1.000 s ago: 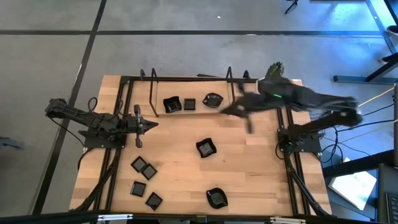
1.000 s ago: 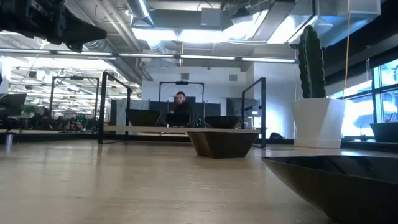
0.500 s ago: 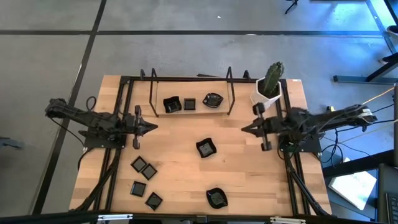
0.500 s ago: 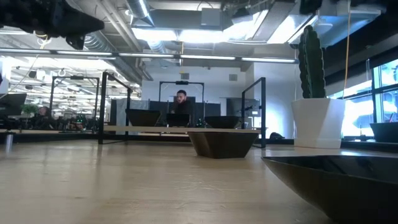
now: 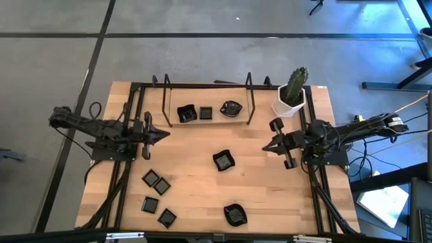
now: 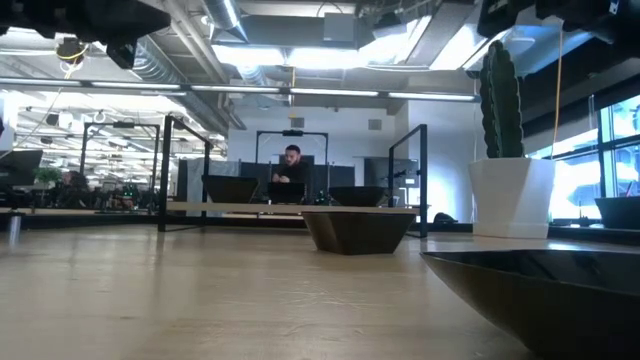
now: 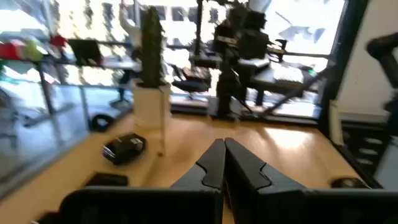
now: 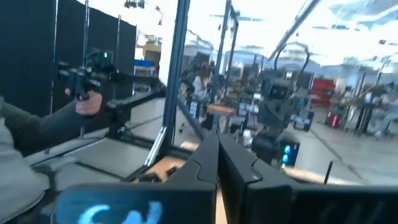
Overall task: Pick & Place Mini shaped plates
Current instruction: Stack the leaf-shaped plate on top of the leaf-shaped plate on the shelf
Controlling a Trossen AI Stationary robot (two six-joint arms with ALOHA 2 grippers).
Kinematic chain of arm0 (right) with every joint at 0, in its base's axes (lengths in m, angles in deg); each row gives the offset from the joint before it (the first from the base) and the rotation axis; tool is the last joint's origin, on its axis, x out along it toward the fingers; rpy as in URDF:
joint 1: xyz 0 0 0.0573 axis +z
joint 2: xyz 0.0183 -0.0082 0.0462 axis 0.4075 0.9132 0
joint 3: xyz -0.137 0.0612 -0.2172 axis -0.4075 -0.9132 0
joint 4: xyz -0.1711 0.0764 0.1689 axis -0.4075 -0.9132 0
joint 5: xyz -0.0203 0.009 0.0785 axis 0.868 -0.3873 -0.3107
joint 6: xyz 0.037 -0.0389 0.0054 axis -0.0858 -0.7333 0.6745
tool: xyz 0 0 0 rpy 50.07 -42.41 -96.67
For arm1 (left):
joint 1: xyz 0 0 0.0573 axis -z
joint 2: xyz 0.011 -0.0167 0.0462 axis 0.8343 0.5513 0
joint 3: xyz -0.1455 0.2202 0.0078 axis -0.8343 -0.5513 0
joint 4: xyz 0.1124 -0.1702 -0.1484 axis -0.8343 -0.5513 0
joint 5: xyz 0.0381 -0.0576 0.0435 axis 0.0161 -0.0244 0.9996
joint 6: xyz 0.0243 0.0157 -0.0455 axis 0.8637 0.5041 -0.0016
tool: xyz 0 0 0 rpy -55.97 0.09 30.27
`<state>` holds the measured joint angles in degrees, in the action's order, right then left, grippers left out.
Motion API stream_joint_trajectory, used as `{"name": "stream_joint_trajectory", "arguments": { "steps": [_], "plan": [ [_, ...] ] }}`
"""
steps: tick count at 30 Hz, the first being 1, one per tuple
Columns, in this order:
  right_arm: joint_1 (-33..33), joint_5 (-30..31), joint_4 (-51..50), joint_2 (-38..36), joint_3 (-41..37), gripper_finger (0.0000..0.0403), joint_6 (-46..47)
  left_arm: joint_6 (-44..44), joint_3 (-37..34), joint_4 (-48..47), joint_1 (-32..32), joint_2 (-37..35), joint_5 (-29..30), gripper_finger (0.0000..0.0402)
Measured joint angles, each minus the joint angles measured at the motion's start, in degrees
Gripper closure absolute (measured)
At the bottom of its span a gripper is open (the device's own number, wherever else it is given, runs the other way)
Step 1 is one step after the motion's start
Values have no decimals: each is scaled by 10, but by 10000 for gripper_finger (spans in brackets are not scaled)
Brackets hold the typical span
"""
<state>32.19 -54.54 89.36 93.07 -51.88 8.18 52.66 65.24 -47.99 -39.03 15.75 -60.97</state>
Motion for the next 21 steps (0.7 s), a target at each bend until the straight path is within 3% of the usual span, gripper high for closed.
{"name": "stream_joint_trajectory", "arguments": {
  "steps": [6,10,15,21],
  "plan": [
    [3,-27,-12,11,-3,389,21,-72,0,-22,0,34,-66,399],
    [8,-29,-4,26,-5,388,8,-101,37,-64,-4,135,-89,399],
    [8,-29,3,38,-5,388,-3,-80,199,-162,-39,343,-94,400],
    [8,-29,1,43,-5,387,-10,63,421,-314,-70,531,-116,389]
  ]
}}
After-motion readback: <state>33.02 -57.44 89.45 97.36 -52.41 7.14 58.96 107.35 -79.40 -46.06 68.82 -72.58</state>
